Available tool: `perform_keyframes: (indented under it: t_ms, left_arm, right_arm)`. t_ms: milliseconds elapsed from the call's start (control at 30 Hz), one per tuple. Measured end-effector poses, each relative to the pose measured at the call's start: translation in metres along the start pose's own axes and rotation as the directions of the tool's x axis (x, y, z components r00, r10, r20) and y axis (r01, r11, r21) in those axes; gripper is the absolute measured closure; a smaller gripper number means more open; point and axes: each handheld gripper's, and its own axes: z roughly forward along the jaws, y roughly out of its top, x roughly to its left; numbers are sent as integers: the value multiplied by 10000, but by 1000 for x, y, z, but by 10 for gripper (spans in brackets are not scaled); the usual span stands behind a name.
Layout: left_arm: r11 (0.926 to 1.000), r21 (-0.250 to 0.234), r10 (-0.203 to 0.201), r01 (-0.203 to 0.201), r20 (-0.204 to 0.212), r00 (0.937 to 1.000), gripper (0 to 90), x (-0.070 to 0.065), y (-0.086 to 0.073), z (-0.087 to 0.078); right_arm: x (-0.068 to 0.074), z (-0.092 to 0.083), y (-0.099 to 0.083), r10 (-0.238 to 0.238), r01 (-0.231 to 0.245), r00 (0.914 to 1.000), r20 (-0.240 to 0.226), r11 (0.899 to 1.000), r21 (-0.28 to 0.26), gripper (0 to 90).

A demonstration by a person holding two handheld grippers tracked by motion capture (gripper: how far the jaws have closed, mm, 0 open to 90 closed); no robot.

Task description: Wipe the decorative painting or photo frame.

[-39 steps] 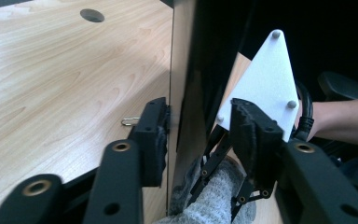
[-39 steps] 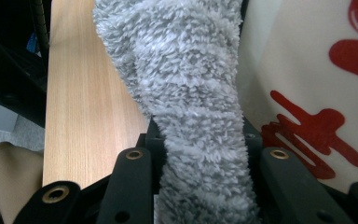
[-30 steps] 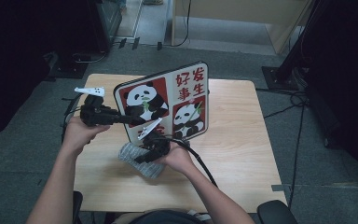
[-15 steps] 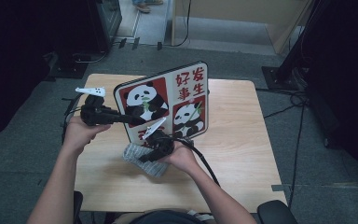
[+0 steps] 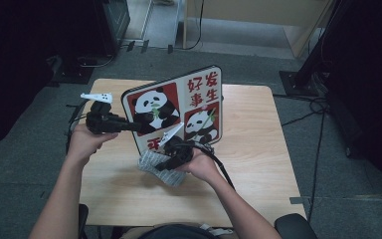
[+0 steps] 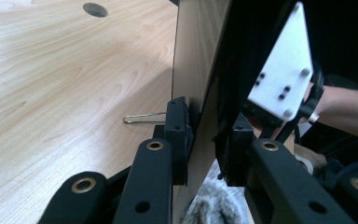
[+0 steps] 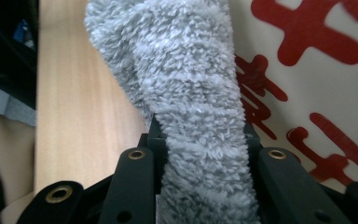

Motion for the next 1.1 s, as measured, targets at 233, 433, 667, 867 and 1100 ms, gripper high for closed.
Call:
perform_keyframes:
  t_ms: [233,433,667,867,1100]
  left_arm:
    - [10000,0,14,-14,0,10000,768,0,0,0]
    - [10000,-10,31,-31,-13,10000,768,0,0,0]
    - [10000,-22,71,-71,-12,10000,767,0,0,0]
    - [9999,-23,105,-105,-20,9999,767,-1,0,0]
    - [9999,-38,119,-119,-20,9999,767,-1,-1,0]
  right_arm:
    - [5,-15,3,-205,203,9997,-159,9998,-89,694]
    - [11,-36,14,-461,459,9987,-199,9989,-93,694]
    - [17,-66,34,-649,648,9979,-44,9975,-275,694]
    - [21,-91,51,-725,730,9973,138,9964,-424,693]
    - [21,-118,71,-777,777,9970,45,9926,-928,693]
